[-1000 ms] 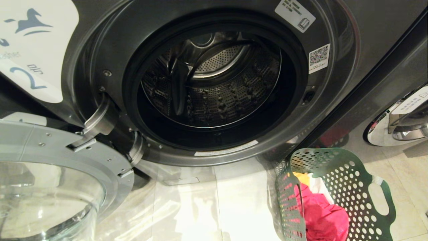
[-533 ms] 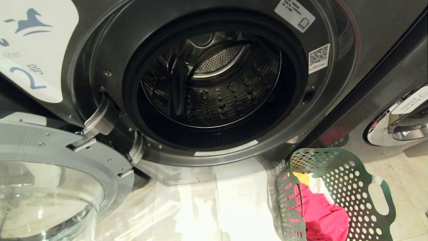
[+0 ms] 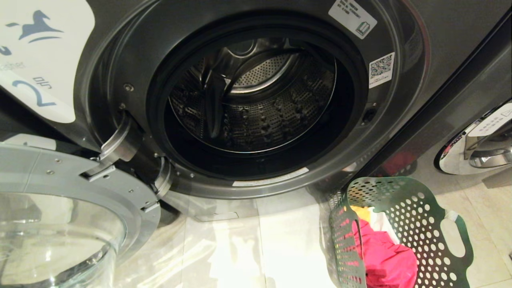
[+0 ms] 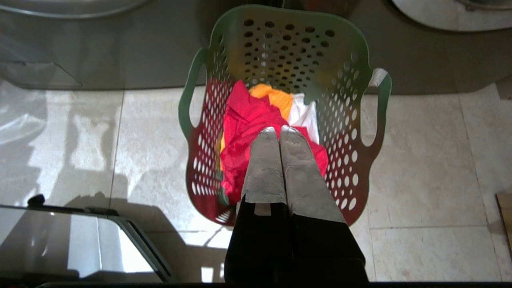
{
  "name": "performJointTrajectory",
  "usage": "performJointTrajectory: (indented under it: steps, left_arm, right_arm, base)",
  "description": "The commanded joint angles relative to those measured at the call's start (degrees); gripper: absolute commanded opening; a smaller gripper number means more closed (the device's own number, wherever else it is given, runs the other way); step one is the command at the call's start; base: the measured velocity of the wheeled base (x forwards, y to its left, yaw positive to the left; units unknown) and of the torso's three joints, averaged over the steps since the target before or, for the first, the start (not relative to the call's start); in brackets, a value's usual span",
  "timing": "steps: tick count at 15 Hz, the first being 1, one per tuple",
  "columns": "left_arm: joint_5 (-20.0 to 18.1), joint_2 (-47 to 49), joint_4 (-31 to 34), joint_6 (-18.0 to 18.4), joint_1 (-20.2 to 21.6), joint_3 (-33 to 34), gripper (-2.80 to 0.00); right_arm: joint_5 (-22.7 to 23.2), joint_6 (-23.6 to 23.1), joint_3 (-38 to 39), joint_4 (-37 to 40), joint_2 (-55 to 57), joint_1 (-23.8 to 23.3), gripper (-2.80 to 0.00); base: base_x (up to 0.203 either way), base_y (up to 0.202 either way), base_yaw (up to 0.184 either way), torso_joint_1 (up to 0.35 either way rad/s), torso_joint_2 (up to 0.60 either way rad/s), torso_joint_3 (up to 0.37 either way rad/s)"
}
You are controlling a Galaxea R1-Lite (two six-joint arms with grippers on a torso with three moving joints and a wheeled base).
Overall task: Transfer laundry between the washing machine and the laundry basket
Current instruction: Close the washing machine door with the left hand
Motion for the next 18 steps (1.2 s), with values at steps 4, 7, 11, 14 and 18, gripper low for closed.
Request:
performJointTrajectory:
  steps: [4,7,11,14,18]
  left_arm:
    - [-0.02,0.0,-0.01,0.01,0.05,0.09,-2.8]
    - [-0.02,0.0,-0.01,0.01,0.05,0.09,-2.8]
    - [-1.75,0.0,-0.01,4.24,-0.03,0.09,-2.8]
    - [-1.87,0.09,-0.01,4.31,-0.04,0.09,-2.8]
    - [-1.6,0.0,-0.01,4.05,0.05,0.09,-2.8]
  right_arm:
    - [-0.28,0.62,0.29,0.68,-6.32,1.01,-2.8]
    - [-0.28,0.62,0.29,0.68,-6.23,1.01,-2.8]
    - [-1.07,0.62,0.46,0.59,-6.32,1.01,-2.8]
    - [-1.07,0.44,0.46,0.59,-6.25,1.01,-2.8]
    - [-1.07,0.37,0.46,0.59,-6.24,1.01,-2.8]
  base:
    - [0.0,0.0,0.0,0.0,0.0,0.0]
    - [0.0,0.0,0.0,0.0,0.0,0.0]
    - [0.0,0.0,0.0,0.0,0.0,0.0]
    - [0.0,0.0,0.0,0.0,0.0,0.0]
    - [0.0,0.0,0.0,0.003,0.0,0.037]
